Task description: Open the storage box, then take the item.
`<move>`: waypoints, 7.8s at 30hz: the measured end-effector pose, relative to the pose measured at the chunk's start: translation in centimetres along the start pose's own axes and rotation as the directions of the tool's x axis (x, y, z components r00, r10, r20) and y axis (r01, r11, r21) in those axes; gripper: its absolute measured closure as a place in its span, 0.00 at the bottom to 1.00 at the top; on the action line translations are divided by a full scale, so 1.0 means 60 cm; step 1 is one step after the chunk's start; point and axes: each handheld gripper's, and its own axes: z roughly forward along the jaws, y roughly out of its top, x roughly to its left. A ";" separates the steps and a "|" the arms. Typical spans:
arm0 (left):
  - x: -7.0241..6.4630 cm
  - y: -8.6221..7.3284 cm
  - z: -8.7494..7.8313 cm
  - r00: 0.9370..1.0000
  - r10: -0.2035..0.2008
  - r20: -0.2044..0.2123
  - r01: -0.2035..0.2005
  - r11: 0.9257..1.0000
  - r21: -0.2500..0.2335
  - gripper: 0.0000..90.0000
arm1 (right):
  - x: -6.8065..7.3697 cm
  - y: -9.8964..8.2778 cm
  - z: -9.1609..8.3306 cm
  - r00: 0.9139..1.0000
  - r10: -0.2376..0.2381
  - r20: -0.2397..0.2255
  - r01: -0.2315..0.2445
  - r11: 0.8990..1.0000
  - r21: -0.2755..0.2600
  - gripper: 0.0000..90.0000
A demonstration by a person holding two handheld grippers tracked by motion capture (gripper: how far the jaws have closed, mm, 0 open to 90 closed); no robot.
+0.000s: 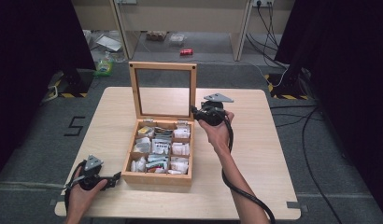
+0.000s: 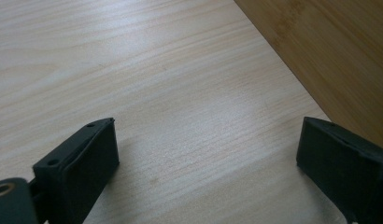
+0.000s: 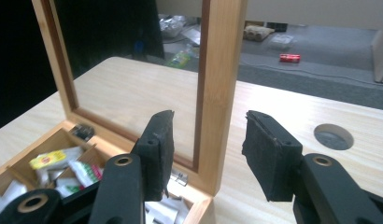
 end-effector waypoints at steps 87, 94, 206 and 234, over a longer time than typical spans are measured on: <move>-0.002 -0.005 -0.006 1.000 -0.003 -0.006 0.003 1.000 0.003 0.05 | 0.092 -0.098 -0.034 0.909 -0.232 -0.347 0.306 0.935 0.179 0.63; -0.002 -0.005 -0.006 1.000 -0.003 -0.007 0.003 1.000 0.003 0.05 | 0.093 -0.104 -0.019 0.902 -0.255 -0.350 0.338 0.919 0.203 0.65; -0.002 -0.005 -0.006 1.000 -0.003 -0.007 0.003 1.000 0.004 0.05 | -0.006 -0.021 -0.107 0.916 -0.276 -0.292 0.320 0.940 0.117 1.00; -0.002 -0.005 -0.006 1.000 -0.003 -0.007 0.003 1.000 0.003 0.05 | -0.088 -0.072 -0.136 0.957 -0.203 -0.205 0.234 0.962 0.141 1.00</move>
